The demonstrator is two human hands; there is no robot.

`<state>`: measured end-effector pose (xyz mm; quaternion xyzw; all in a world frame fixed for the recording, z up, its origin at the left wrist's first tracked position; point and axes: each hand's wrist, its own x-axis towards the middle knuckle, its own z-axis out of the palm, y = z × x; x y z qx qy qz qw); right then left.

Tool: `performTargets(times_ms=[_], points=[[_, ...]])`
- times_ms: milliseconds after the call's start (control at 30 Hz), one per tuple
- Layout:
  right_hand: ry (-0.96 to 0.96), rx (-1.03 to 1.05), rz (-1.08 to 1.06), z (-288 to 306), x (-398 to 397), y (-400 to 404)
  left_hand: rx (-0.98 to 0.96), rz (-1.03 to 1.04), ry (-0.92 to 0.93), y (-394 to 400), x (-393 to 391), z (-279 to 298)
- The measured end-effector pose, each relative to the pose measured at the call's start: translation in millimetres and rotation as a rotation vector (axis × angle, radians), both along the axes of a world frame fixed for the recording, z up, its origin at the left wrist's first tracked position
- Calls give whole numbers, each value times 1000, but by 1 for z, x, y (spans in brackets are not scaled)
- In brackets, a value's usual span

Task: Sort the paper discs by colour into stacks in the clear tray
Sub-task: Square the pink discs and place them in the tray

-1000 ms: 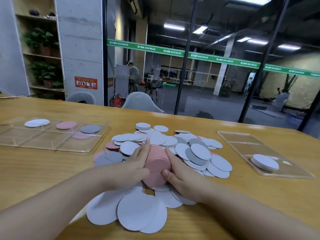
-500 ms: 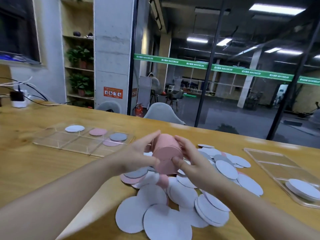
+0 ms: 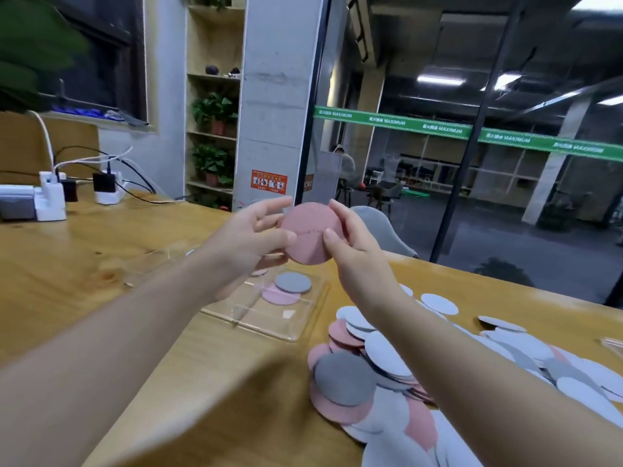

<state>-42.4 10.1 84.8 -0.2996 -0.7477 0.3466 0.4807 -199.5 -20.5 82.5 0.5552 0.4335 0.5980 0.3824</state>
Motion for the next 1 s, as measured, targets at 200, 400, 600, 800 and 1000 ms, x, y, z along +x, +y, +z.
performTargets(times_ms=[200, 400, 600, 800, 1000], points=[[57, -69, -52, 7, -59, 41, -39, 124, -81, 38, -35, 7], [-35, -254, -60, 5, -94, 91, -162, 255, -98, 82, -54, 0], [-238, -417, -139, -10, -120, 134, -371, 376, -78, 119, -61, -16], [-356, -496, -199, -21, -132, 157, -493, 409, -71, 145, -75, -36], [-460, -461, -211, -24, -138, 157, -469, 369, -107, 150, -78, -44]])
